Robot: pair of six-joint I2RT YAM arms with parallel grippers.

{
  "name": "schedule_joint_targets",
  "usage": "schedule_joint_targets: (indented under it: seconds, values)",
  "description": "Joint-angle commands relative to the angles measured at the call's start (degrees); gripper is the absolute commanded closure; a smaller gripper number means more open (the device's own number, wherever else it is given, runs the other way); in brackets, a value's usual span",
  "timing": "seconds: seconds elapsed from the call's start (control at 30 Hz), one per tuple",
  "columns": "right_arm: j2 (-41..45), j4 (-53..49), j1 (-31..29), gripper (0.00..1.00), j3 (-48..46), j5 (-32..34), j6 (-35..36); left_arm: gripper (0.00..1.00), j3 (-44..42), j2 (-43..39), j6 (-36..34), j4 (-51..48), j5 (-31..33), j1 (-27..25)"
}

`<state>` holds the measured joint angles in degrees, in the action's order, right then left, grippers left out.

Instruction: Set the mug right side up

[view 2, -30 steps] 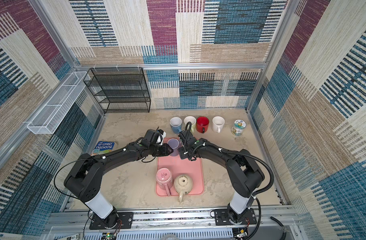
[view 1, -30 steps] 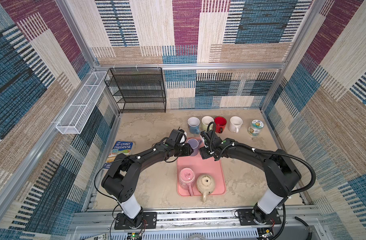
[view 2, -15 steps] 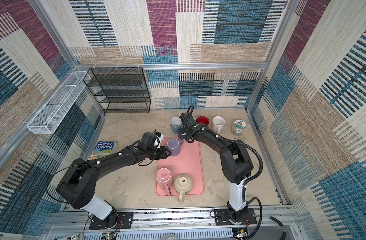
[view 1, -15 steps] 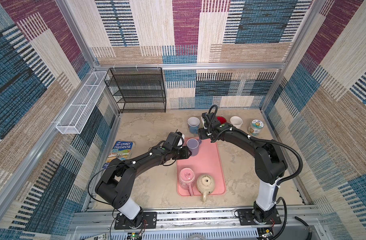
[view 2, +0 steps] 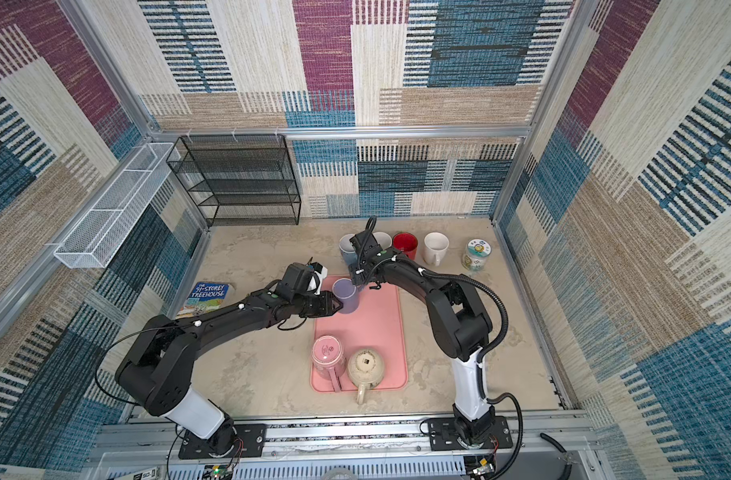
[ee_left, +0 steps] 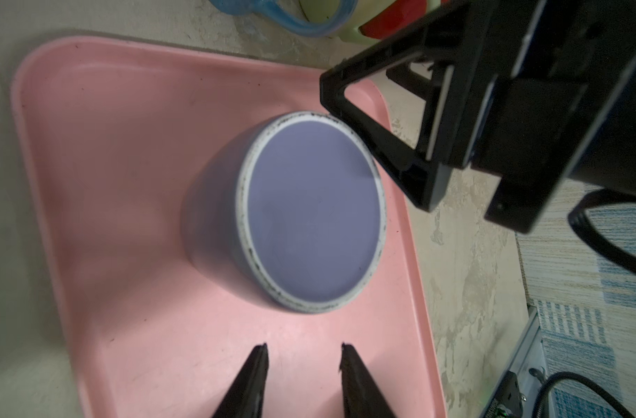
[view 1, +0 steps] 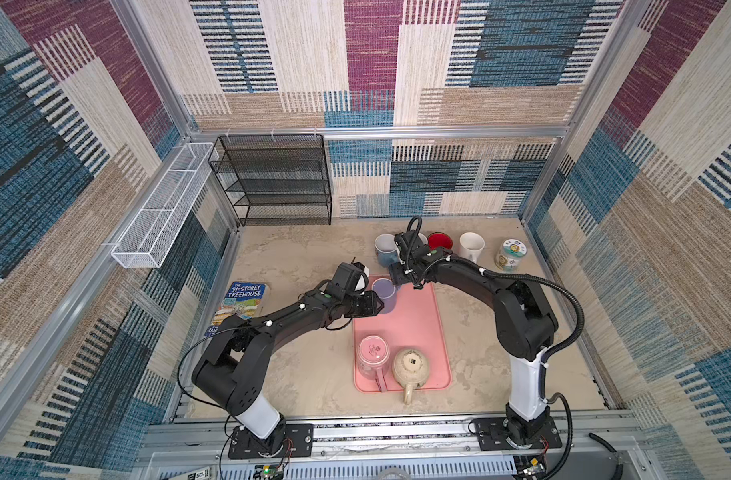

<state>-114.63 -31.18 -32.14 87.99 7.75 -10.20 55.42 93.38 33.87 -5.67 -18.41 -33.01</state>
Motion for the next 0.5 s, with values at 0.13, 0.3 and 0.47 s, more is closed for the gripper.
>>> schedule_joint_targets:
  seconds: [0.13,0.3,0.47]
  values:
    - [1.3,0.1,-0.1,0.26,-2.8,0.8,0.5,0.61,-0.2,1.0,0.1,2.2,-0.3,0.1]
    - [3.3,0.9,-0.2,0.28,-5.8,-0.4,0.6,0.61,-0.7,1.1,0.1,2.2,0.5,0.1]
    - [6.1,1.8,-0.5,0.28,-9.5,-0.9,0.2,0.61,-0.5,1.6,-0.1,2.3,0.9,0.2]
